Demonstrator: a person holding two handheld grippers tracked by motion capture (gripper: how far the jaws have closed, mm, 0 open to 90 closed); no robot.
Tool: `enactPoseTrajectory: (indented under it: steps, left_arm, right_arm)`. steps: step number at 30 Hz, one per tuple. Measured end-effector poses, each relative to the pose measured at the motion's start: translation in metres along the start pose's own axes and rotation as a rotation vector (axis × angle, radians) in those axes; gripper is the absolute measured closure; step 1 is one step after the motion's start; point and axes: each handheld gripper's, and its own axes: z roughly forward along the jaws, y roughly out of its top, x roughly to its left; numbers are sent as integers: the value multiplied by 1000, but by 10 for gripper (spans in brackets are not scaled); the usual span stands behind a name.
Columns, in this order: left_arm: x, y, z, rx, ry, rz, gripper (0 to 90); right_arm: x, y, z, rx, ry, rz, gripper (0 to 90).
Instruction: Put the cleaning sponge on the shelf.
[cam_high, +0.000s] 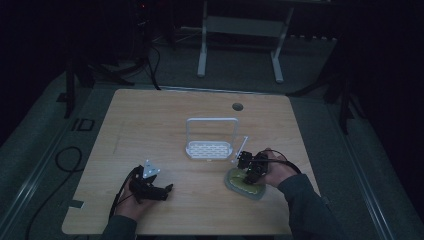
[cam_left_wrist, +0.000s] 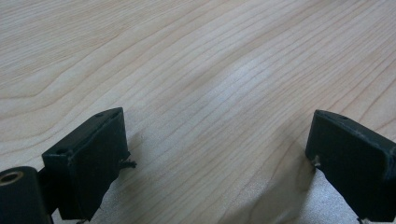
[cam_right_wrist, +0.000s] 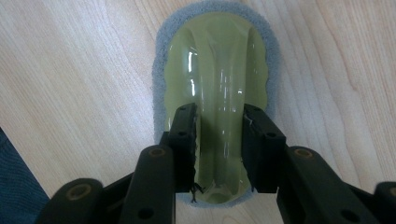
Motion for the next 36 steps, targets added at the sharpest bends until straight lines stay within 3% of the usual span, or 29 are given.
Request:
enactPoseTrajectory:
  steps: [12,36]
  left_arm:
    - [0,0,0,0,0,0,57]
    - [0,0,0,-2,0,-2,57]
  right_arm:
    - [1,6,0,46,-7,-42,712]
    - [9,23,-13,16,-77,-133,714]
